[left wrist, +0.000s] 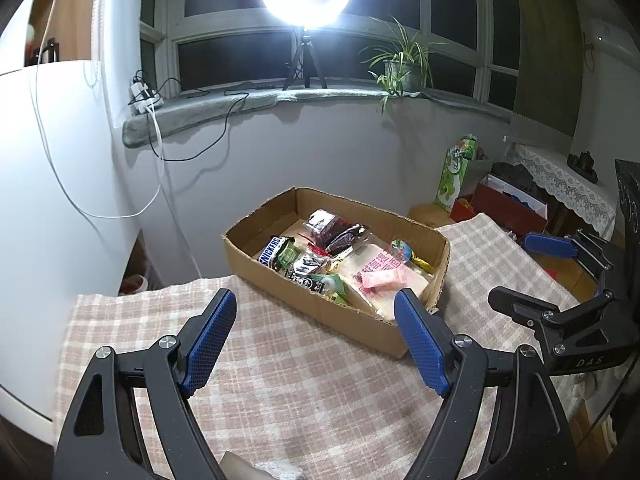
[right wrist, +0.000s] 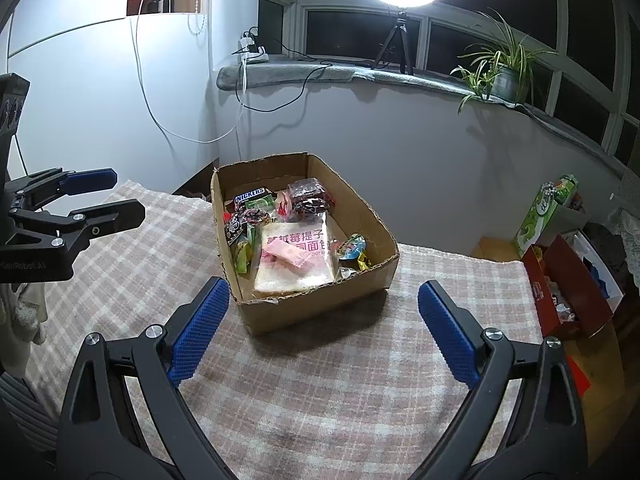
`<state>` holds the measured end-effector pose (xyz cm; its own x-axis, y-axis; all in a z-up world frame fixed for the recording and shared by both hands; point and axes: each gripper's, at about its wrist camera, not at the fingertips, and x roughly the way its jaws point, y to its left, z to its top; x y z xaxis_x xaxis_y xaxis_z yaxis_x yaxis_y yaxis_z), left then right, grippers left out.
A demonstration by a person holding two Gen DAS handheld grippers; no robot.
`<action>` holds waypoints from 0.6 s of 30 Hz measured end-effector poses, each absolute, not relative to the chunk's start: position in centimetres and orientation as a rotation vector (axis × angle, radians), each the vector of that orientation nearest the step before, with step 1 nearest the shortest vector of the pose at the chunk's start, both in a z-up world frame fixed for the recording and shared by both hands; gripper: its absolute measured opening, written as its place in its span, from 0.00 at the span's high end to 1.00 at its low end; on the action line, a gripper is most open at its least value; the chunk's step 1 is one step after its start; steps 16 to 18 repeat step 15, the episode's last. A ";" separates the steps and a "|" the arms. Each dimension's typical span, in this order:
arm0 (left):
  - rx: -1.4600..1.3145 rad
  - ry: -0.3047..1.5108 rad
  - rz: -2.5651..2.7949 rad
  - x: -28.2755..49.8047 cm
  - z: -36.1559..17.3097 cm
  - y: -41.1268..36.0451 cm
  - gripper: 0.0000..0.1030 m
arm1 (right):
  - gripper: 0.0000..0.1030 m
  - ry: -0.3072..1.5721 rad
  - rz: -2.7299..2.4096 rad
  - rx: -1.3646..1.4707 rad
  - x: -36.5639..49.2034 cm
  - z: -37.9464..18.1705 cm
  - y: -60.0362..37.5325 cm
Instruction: Organize snacks
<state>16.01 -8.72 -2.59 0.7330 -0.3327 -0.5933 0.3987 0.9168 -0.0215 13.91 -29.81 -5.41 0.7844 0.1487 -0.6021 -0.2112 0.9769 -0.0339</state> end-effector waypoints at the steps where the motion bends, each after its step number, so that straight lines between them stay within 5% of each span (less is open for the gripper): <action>1: 0.111 0.630 -0.403 16.0 -2.6 -8.7 0.21 | 0.06 0.640 0.195 -0.102 13.9 -5.4 -29.8; 18: 0.137 0.620 -0.404 15.9 -2.6 -9.1 0.21 | 0.06 0.643 0.190 -0.097 13.7 -5.6 -30.0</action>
